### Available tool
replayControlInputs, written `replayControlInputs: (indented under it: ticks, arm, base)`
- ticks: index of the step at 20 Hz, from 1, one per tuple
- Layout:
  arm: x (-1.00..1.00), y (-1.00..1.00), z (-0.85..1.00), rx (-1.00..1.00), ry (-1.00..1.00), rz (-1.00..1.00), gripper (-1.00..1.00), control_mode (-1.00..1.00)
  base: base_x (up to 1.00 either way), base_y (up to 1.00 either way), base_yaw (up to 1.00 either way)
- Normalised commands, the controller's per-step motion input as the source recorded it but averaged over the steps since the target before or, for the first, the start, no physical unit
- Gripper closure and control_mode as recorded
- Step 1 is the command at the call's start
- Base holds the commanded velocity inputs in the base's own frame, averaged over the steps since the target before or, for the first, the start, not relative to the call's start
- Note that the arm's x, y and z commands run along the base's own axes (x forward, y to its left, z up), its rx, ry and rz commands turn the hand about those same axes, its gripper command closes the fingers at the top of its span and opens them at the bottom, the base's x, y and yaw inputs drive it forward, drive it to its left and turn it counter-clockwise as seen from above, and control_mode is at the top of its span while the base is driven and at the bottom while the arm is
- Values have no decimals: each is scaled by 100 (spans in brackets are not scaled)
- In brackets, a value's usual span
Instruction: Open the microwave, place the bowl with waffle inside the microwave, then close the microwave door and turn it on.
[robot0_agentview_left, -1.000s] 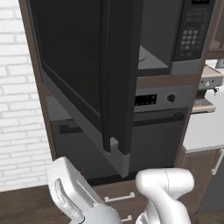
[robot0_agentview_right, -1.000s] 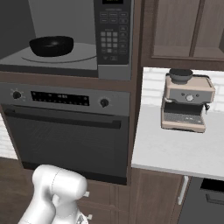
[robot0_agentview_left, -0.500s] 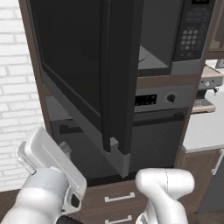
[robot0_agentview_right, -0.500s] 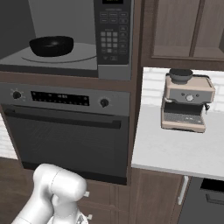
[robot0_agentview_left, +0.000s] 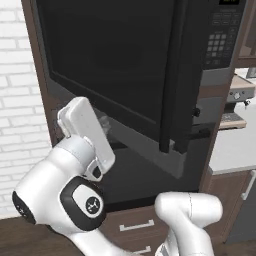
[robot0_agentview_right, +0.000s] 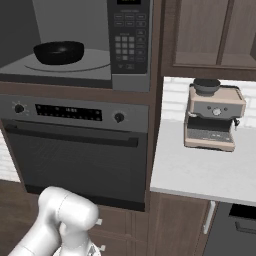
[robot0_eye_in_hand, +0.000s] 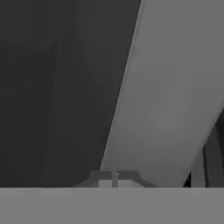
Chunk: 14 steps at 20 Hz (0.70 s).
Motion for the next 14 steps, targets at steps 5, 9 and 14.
replayControlInputs:
  ticks: [5,9,14]
  arm:
    - [65,-100,60,10,-20,-20,100,-100]
    - [82,-94,42,9,-14,-17,100,-100]
    - [67,-62,34,12,-9,-5,100,-100]
  base:
    - [0,0,0]
    - [0,0,0]
    - [0,0,0]
